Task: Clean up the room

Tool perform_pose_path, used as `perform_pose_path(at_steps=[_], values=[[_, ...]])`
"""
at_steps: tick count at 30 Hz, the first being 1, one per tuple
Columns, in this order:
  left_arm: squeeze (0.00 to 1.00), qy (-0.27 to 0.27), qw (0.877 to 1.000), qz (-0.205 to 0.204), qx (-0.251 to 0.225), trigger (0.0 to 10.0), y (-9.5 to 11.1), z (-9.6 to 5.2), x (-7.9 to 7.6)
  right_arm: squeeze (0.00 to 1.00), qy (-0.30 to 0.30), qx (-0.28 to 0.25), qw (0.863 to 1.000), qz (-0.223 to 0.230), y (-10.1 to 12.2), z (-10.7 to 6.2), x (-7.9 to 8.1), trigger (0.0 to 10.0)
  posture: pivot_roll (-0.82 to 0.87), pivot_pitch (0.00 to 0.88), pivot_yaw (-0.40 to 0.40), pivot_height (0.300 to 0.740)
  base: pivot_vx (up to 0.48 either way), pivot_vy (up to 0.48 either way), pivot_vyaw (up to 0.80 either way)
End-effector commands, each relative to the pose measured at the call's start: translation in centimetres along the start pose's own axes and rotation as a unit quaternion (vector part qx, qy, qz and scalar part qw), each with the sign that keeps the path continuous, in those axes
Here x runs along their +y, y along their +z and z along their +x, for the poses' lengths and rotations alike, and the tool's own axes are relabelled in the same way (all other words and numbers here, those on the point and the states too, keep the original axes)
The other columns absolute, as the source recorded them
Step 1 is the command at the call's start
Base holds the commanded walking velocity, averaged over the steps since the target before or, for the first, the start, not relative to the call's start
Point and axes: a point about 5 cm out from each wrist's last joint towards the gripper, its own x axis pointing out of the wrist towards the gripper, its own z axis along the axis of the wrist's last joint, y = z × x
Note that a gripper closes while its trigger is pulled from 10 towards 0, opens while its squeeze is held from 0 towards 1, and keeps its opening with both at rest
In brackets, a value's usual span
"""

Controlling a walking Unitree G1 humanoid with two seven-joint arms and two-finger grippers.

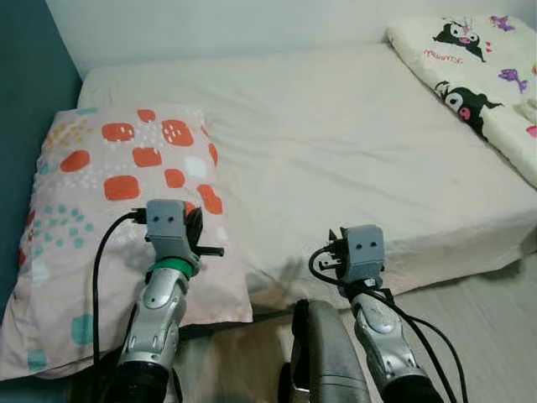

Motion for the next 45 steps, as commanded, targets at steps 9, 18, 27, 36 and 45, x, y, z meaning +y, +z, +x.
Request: perform_pose_path(at_steps=[9,18,27,36,45], values=[[0.0,-0.016,1.0,0.018,0.005,10.0,-0.6,0.3,-0.2,0.0,0.007,0.008,1.0,-0.001,-0.5,0.0,0.0,10.0,0.01,0.065,-0.051,0.622,0.0,0.0,0.0],[0.0,-0.011,0.999,0.027,0.02,10.0,-1.4,0.2,0.2,0.0,0.012,0.006,1.0,0.0,-0.6,0.1,0.3,10.0,0.01,0.074,-0.053,0.661,0.0,0.0,0.0],[0.0,-0.024,0.998,0.042,0.048,10.0,-2.5,-0.3,0.5,0.0,0.016,0.008,1.0,0.001,-0.7,0.0,0.4,10.0,0.02,0.072,-0.052,0.686,0.0,0.0,0.0],[0.0,-0.061,0.979,0.101,0.168,10.0,-7.9,-3.4,2.1,0.0,-0.003,0.048,0.999,0.017,-2.6,-0.8,0.2,10.0,0.02,0.077,-0.04,0.725,0.0,0.0,0.0],[0.0,-0.045,0.97,0.112,0.213,10.0,-9.8,-4.6,3.1,0.0,-0.008,0.088,0.996,0.019,-4.4,-1.9,0.1,10.0,0.02,0.081,-0.035,0.74,0.0,0.0,0.0]])
